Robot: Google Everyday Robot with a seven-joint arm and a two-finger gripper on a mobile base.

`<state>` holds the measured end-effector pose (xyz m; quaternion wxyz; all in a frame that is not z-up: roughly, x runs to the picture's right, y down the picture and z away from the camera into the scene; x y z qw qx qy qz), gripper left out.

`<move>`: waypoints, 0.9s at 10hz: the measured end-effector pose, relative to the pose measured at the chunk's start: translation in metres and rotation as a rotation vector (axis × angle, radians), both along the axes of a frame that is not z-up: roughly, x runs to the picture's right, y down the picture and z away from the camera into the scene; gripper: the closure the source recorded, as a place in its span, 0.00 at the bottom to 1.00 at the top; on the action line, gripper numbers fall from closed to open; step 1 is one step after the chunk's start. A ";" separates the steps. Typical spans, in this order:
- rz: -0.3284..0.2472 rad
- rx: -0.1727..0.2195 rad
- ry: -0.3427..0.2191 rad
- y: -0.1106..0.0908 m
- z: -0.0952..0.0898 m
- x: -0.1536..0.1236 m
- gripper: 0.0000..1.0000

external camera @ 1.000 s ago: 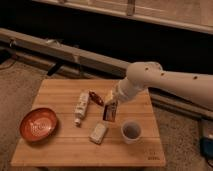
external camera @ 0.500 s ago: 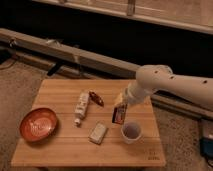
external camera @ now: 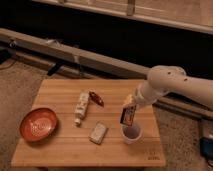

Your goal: Place the eraser in the ceramic cup

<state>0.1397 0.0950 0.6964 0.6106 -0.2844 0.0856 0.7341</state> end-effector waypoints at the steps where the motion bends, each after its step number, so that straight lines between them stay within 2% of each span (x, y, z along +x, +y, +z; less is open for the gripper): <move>1: 0.007 -0.004 0.012 0.004 -0.001 0.009 1.00; 3: 0.011 -0.007 0.022 0.013 -0.002 0.018 1.00; 6: -0.009 0.004 0.014 0.025 -0.006 0.010 0.98; 9: -0.034 0.012 0.005 0.043 -0.012 -0.006 0.71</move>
